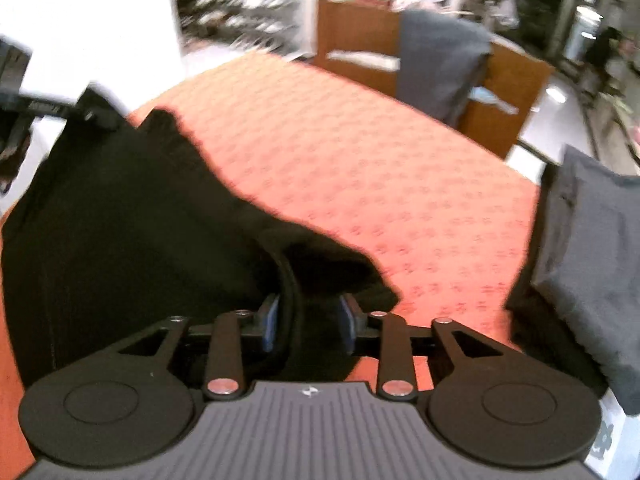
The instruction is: Fold clothes
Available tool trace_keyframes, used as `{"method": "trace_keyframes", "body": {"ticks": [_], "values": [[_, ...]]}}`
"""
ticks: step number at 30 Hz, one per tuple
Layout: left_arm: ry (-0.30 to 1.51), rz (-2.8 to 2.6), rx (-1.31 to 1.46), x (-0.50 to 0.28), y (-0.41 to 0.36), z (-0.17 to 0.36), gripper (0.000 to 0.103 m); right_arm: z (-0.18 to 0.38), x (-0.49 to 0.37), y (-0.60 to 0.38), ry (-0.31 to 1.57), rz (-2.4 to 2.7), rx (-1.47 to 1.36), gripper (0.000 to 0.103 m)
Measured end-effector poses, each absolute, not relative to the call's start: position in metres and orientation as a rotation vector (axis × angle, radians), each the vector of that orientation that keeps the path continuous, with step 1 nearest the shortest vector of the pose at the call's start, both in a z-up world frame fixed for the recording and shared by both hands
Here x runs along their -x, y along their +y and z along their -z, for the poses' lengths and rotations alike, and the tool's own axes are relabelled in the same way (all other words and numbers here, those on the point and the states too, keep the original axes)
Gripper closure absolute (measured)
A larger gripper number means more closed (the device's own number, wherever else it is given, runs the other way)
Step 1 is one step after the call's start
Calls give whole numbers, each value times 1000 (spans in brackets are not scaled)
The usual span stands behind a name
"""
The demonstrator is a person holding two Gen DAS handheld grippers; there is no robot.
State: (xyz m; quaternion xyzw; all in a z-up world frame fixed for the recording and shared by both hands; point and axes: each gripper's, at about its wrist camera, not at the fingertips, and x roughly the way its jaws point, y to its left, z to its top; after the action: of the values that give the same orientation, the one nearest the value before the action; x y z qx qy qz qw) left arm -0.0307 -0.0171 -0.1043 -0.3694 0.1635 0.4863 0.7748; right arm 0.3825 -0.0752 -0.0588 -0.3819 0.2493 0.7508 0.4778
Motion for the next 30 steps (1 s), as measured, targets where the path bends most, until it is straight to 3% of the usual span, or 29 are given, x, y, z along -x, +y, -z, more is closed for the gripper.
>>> {"method": "trace_keyframes", "body": {"ticks": [2, 6, 16, 23, 30], "values": [[323, -1088, 824, 39, -14, 103, 84, 57, -390, -74, 609, -1774, 894, 67], [280, -1132, 832, 52, -15, 92, 73, 51, -404, -78, 614, -1686, 837, 67], [341, -1118, 742, 51, -71, 52, 70, 28, -406, -122, 695, -1706, 748, 67], [425, -1085, 795, 45, -146, 57, 68, 15, -404, -192, 823, -1642, 686, 65], [493, -1068, 809, 36, -200, 81, 65, 41, -386, -279, 898, -1506, 655, 65]]}}
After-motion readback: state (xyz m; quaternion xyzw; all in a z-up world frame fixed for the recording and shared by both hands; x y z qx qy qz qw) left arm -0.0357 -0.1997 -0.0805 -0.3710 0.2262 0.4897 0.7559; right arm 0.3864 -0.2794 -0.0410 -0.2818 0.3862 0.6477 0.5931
